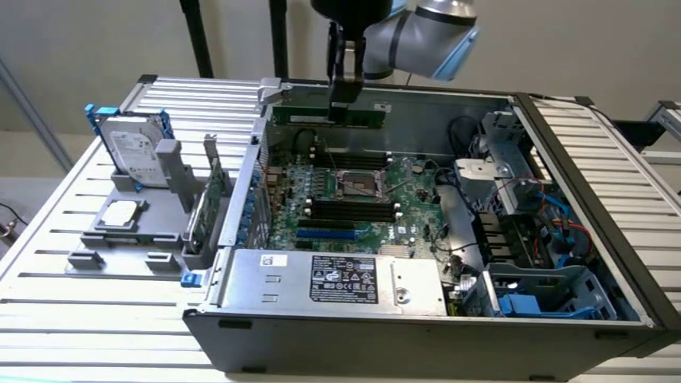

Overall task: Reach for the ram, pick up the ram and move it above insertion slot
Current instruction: 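Pick up the ram and move it above insertion slot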

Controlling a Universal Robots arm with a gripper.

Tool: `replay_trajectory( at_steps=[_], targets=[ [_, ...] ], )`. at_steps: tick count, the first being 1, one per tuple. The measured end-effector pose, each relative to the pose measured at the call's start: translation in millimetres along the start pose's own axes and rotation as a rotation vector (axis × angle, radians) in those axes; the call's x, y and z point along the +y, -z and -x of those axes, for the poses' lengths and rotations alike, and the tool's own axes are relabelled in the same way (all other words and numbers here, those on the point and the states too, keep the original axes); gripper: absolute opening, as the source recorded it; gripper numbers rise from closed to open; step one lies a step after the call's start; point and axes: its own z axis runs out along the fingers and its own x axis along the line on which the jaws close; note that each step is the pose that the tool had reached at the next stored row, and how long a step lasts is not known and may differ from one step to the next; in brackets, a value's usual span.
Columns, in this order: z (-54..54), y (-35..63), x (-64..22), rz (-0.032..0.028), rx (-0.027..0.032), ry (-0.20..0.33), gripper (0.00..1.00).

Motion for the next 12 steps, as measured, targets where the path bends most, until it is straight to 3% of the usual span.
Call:
replay_trajectory(
  at_steps=[12],
  targets=[
    [23.1,-2.3,-35.3,0.0000,0.0000,0.000,0.13]
  ],
)
